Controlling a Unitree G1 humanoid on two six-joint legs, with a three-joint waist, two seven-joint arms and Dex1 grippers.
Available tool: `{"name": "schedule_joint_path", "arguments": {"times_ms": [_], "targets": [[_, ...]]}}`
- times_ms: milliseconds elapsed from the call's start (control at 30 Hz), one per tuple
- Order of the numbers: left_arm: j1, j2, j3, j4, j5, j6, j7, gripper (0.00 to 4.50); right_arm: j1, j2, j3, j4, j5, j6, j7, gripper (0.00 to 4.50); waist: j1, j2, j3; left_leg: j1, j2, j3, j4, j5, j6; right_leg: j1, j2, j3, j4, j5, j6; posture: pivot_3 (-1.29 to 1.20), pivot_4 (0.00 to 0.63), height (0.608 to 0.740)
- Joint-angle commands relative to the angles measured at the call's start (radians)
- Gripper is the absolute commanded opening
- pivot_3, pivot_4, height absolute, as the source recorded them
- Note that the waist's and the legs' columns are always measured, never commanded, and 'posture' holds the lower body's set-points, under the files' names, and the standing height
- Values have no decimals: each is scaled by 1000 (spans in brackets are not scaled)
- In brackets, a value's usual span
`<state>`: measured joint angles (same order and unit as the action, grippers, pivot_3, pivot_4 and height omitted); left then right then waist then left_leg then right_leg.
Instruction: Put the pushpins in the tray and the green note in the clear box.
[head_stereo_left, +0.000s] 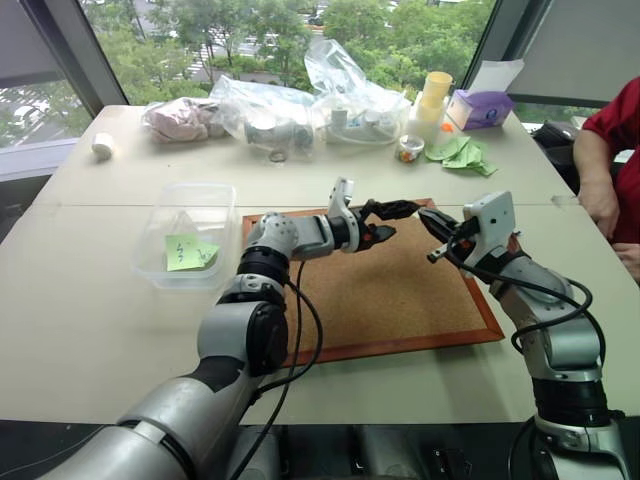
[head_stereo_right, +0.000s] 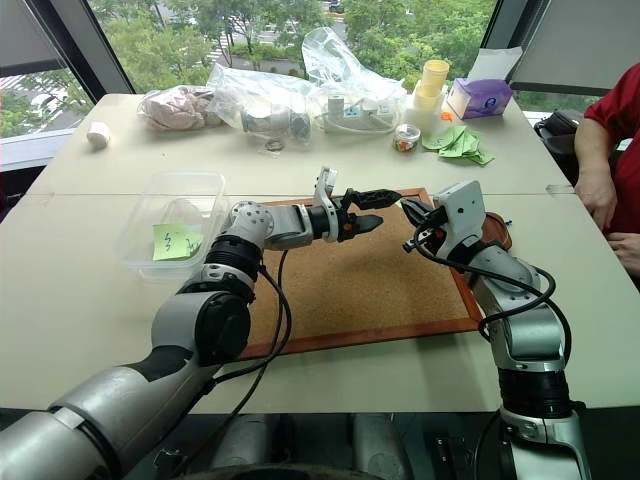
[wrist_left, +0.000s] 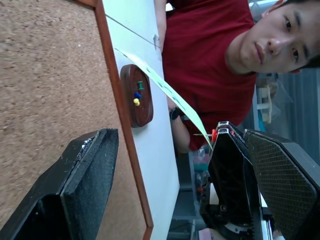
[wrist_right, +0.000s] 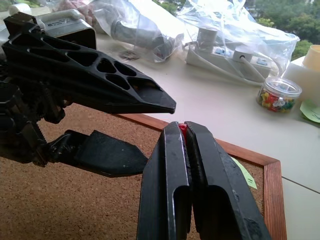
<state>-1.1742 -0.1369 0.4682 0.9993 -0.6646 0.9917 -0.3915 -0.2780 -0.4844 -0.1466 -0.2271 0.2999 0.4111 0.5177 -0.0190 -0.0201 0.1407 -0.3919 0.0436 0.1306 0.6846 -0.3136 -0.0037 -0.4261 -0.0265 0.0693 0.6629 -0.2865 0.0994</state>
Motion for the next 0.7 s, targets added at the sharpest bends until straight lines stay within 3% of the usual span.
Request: {"name": "schedule_joint_path", "arguments": {"times_ms": [33,367,433,667,700], "targets": [[-47,-16,44,60,-31,-78,-1,4391,3,-9,-21,-55,17,1,-3,0,0,0,0,0,0,0,0,0,0,0,0,0,0,0,0,0,150,738],[-128,-76,135,210,-52,-273,11,4391,15,1,-14,-86,13,13,-22,0,3,0,0,0,-1,0,0,0,0,0,0,0,-1,0,0,0,150,738],[-132,-80,135,219,-47,-287,8,3590,15,2,-12,-88,12,13,-25,0,2,0,0,0,-1,0,0,0,0,0,0,0,-1,0,0,0,150,738],[-129,-85,131,236,-34,-305,3,72,18,7,-10,-93,12,9,-32,0,1,0,0,0,-1,0,0,0,0,0,0,0,-1,0,0,0,150,738],[-127,-84,129,237,-32,-305,2,72,19,7,-10,-94,13,9,-32,0,2,0,0,0,-1,0,0,0,0,0,0,0,-1,0,0,0,150,738]]}}
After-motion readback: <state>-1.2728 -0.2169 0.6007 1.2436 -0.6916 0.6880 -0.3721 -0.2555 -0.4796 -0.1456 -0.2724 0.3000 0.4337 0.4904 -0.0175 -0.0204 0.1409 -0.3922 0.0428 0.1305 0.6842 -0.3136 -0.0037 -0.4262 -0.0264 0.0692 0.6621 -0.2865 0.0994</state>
